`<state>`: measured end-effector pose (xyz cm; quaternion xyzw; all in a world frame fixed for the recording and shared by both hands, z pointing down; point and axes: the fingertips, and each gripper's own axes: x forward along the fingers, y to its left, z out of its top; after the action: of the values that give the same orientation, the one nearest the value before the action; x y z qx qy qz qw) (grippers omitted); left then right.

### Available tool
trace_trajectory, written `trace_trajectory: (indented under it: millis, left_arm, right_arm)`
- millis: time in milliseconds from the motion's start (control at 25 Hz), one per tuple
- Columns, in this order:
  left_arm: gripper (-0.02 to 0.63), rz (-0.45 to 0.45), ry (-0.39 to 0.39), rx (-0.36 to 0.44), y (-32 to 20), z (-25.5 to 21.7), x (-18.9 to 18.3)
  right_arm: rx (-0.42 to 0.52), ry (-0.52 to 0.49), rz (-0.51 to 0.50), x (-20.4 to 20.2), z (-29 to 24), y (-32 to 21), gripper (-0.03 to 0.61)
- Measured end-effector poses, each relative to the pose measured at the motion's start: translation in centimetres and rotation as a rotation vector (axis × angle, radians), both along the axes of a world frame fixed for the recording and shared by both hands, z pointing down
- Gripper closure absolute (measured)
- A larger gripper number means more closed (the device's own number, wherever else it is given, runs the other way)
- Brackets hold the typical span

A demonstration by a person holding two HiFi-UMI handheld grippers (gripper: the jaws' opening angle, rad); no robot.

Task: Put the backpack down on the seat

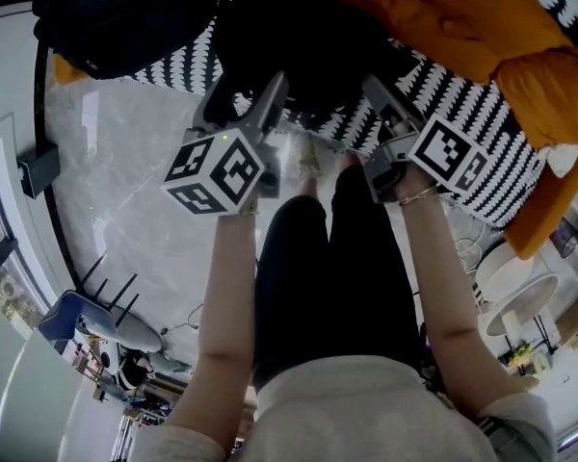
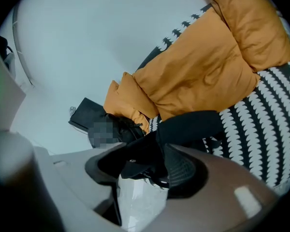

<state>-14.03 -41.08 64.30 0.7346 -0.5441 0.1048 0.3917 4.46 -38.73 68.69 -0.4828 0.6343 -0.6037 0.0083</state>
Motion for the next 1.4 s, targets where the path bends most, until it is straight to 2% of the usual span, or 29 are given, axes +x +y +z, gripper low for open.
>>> trace_trajectory:
  millis: [240, 520, 680, 720, 920, 1040, 1160, 1280, 1400]
  left_arm:
    - [0.232, 0.048, 0.027, 0.027, 0.5, -3.1, 1.3]
    - [0.232, 0.076, 0.036, 0.122, 0.0, -9.1, 2.0]
    - [0.233, 0.074, 0.052, 0.166, -0.4, -12.6, 2.1]
    - [0.233, 0.072, 0.056, 0.175, -0.6, -13.4, 2.2]
    - [0.238, 0.084, 0.112, 0.231, -0.6, -17.5, 2.9]
    - [0.287, 0.125, 0.164, 0.282, -0.3, -20.2, 4.3]
    - [0.355, 0.171, 0.169, 0.317, 0.9, -22.6, 5.3]
    - [0.387, 0.184, 0.197, 0.369, 1.1, -25.2, 5.9]
    - [0.443, 0.204, 0.258, 0.375, 3.0, -27.6, 6.6]
  right_arm:
    - [0.070, -0.029, -0.021, -0.3, -3.9, 0.0, 0.333]
    - [0.165, -0.047, -0.104, -1.8, -9.8, -0.2, 0.334]
    - [0.243, -0.029, -0.153, -2.6, -13.8, -0.1, 0.394]
    - [0.278, -0.019, -0.156, -2.5, -15.0, -0.3, 0.436]
    - [0.422, 0.018, -0.152, -2.4, -21.2, -1.2, 0.510]
    - [0.481, 0.034, -0.167, -2.7, -24.3, -1.3, 0.530]
    - [0.515, 0.039, -0.200, -3.4, -27.0, -0.1, 0.560]
    - [0.581, 0.045, -0.223, -3.7, -29.7, 0.1, 0.571]
    - [0.598, 0.030, -0.230, -4.5, -32.1, 1.3, 0.571]
